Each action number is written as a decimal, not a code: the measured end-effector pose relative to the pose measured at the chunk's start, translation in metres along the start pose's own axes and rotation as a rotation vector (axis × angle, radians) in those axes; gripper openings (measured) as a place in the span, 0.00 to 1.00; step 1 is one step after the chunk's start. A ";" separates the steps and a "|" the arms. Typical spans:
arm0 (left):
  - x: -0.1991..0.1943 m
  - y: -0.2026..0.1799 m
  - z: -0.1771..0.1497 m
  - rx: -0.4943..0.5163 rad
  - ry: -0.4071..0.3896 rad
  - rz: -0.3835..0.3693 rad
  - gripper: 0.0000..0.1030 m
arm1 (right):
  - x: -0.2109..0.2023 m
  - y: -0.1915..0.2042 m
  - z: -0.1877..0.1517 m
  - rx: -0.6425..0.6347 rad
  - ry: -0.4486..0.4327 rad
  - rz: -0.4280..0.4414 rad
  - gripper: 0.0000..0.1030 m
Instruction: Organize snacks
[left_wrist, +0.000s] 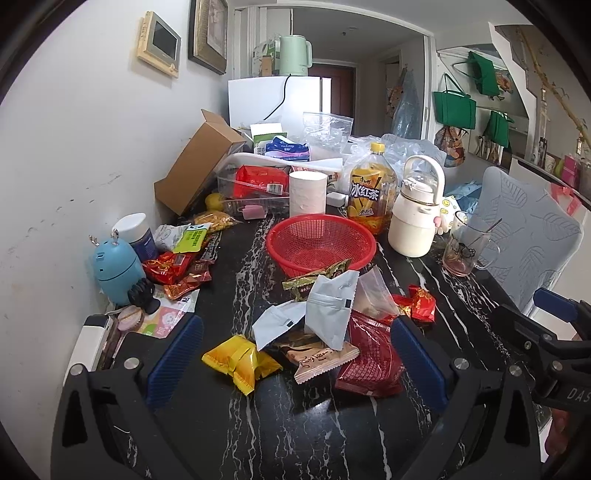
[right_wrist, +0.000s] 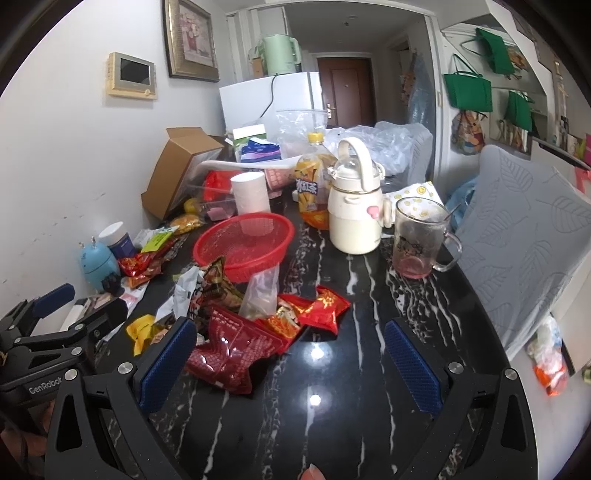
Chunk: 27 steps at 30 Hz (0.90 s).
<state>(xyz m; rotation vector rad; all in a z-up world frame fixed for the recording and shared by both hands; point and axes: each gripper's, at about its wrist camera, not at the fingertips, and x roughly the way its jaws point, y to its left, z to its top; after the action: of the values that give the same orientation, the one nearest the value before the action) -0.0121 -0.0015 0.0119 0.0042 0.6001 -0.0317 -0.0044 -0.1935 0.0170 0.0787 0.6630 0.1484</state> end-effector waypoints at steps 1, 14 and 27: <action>-0.001 0.001 0.000 -0.002 -0.001 0.000 1.00 | 0.000 0.000 0.000 -0.001 0.000 0.001 1.00; -0.002 0.003 0.001 -0.005 0.002 0.003 1.00 | 0.000 0.003 0.000 -0.007 -0.002 0.013 1.00; -0.002 0.004 0.000 -0.005 0.004 0.004 1.00 | 0.000 0.004 -0.001 -0.007 0.000 0.019 1.00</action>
<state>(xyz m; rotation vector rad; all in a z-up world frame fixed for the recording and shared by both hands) -0.0139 0.0023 0.0127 0.0005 0.6040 -0.0260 -0.0057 -0.1898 0.0166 0.0778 0.6615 0.1687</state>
